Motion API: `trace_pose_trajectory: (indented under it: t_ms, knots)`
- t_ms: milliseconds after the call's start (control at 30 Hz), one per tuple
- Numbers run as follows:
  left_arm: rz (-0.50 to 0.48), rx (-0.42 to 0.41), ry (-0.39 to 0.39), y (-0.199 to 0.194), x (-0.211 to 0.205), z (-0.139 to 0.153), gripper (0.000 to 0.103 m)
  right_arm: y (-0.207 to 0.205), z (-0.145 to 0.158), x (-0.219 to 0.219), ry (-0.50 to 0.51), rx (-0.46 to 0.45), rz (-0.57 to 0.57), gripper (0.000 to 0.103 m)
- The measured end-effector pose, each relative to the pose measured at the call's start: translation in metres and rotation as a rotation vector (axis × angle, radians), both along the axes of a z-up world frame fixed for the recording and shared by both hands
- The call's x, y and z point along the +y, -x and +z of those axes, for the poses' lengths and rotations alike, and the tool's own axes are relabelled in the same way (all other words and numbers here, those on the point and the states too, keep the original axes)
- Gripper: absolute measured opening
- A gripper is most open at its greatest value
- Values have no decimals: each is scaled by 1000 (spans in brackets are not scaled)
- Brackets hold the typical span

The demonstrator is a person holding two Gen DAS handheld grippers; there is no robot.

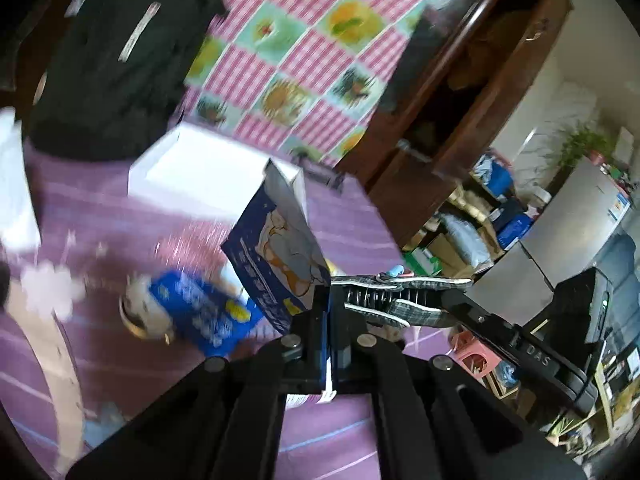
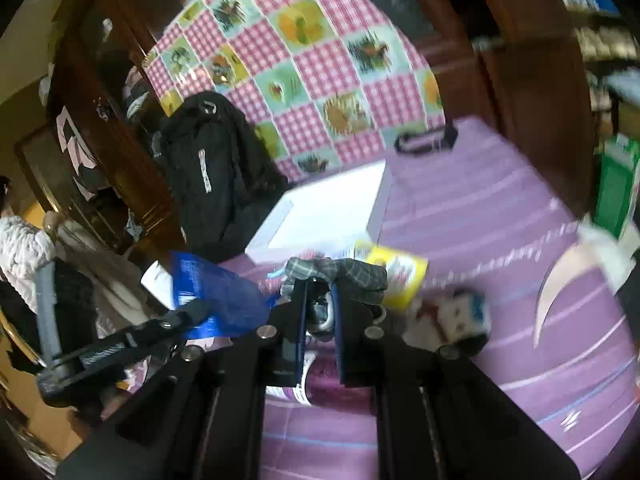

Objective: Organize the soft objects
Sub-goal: 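Grasp the grey plaid eye mask with right gripper while left gripper grasps blue ice pack, then lower eye mask and ice pack into the white box while both grippers open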

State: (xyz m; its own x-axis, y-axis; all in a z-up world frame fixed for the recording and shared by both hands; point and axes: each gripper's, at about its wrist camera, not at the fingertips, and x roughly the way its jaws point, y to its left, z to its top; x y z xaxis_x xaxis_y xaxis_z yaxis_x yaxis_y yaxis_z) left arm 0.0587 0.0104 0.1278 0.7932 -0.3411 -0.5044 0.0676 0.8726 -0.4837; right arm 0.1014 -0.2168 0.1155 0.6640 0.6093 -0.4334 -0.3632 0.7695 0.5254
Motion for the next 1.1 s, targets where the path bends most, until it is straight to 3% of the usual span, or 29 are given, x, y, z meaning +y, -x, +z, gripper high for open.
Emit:
trace_pose_trajectory:
  t_ms: [167,300,533,667,767,900,967,1000,1100]
  knots:
    - [9,-72,-30,-24,14,32,0,-19,39,9,5,-64,-44,13]
    - [29,-71,-42,-60,31,31,0,-53,45,32,4,-62,-59,13]
    - [67,44,-34,-150,84,-11,0,-132,1,56,16,25,-118,13]
    - [95,123,69,-196,119,-41,0,-177,-36,69,47,115,-174,13]
    - [122,145,111,-222,138,-63,0,-195,-44,83,47,116,-177,13]
    - [173,215,22,-238,148,-91,0,-207,-42,102,45,78,-161,13]
    - [199,289,-19,-238,151,-110,0,-217,-44,109,31,56,-167,13]
    - [198,274,-33,-232,151,-115,0,-219,-45,112,41,60,-175,13]
    - [176,277,-73,-220,147,-115,0,-227,-56,125,153,118,-169,13]
